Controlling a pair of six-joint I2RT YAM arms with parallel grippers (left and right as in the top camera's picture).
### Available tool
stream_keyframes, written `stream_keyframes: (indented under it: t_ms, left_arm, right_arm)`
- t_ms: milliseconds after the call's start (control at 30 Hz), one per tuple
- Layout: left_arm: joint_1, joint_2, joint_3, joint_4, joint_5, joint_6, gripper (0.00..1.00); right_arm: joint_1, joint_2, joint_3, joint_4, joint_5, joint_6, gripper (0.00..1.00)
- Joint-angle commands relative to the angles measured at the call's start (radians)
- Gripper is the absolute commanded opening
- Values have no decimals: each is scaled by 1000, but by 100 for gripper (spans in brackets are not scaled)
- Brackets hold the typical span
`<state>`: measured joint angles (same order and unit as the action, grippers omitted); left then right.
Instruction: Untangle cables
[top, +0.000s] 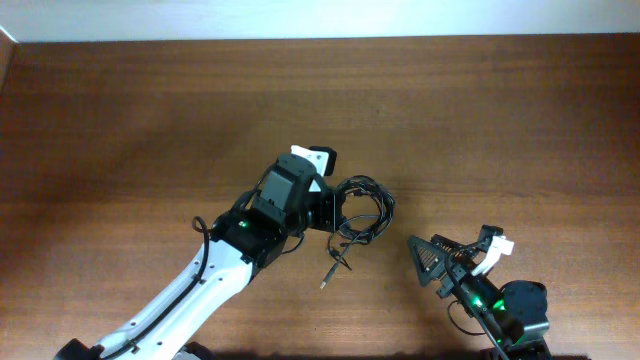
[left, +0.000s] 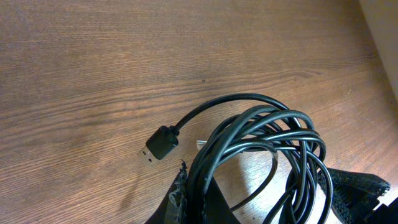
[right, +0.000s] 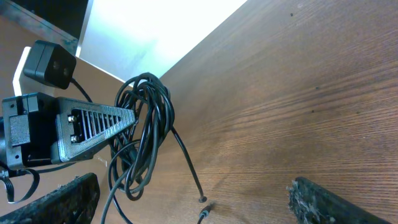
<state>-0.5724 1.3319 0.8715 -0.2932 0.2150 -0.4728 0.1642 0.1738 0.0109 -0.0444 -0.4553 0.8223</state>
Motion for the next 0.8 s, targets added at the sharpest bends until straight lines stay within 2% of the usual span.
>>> stream_keyframes:
  t_ms: [0,100,167,233,267,333,367,467,533,567,767]
  left_arm:
    - [3,2,14,-28,-7,-13,0]
    - [3,2,14,-38,-2,-34,0]
    - [3,2,14,-17,-2,101,0]
    - [3,2,14,46,-3,148,0]
    - [3,2,14,100,-3,150,0]
    - [4,2,14,109,-3,150,0]
    - [4,2,14,109,-3,149,0]
    - [4,2,14,85,6,145,0]
    - [4,2,14,71,6,144,0]
    - [4,2,14,72,6,117,0]
    - [4,2,14,72,5,107,0]
  right_arm:
    - [1,-3,-5,-5,19,-14,98]
    - [1,-3,-5,-5,19,-14,98]
    - [1,-3,-5,-4,19,-14,98]
    - [1,-4,-5,13,14,-13,98]
    - [1,-4,-5,15,-92,58,98]
    - [1,-4,-5,14,-271,200,98]
    - [1,-4,-5,18,-297,234,99]
    - [-2,-3,-5,133,-224,230,98]
    - [-3,-3,8,61,-213,230,98]
    - [-2,-3,8,-42,-161,232,98]
    - [-2,1,8,-31,-168,260,98]
